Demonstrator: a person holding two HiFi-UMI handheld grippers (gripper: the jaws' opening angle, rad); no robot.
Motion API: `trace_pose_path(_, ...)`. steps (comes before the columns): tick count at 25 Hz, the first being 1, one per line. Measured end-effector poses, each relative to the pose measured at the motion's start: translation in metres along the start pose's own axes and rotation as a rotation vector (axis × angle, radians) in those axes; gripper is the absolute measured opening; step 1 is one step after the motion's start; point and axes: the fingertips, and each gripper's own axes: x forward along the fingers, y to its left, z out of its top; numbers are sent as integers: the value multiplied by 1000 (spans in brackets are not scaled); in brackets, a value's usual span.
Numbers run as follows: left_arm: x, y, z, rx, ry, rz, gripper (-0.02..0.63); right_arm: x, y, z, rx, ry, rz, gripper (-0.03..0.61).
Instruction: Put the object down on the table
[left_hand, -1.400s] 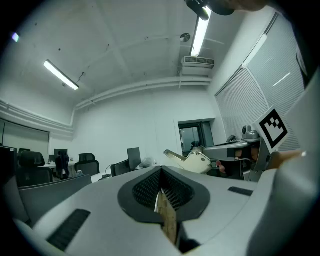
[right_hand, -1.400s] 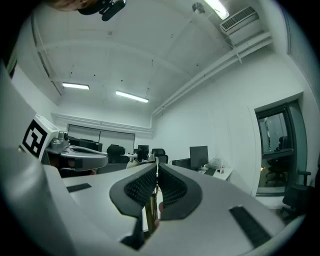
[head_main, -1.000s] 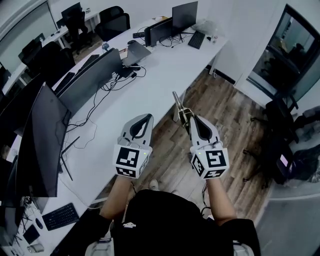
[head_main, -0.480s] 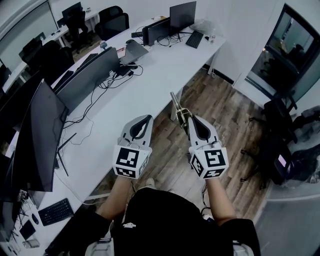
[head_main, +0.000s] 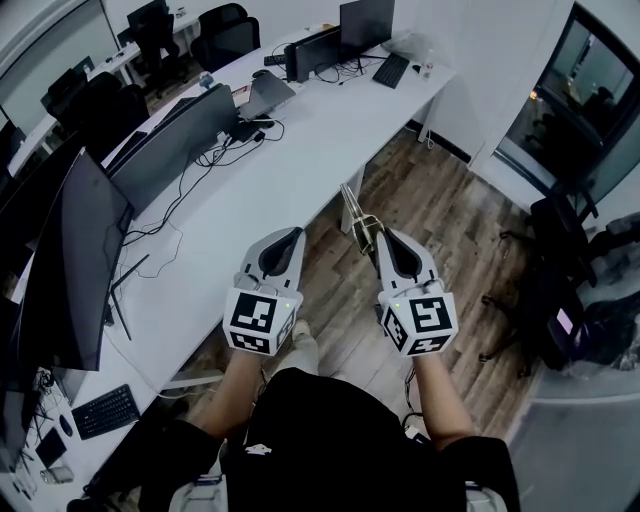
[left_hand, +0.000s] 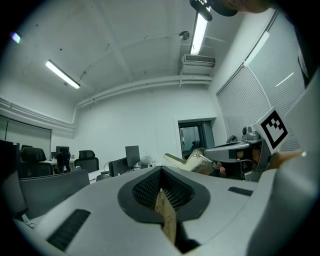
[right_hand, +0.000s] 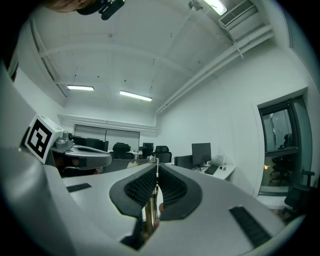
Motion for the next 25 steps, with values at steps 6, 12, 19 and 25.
trace_pose_path(6,19,11,-3,-6,1,0,14,21,-9,-5,0,10,1,29)
trace_pose_path(12,49,35,-9,-22,10,-2,14,59,-20,-9,1,17,1,28)
trace_pose_path(19,99,65,-9,-30,12,-9,14,114,-42,-11,9,19,7,28)
trace_pose_path(25,144,94,-9,-31,23,-10,14,166,-63,-10,16,30,12,28)
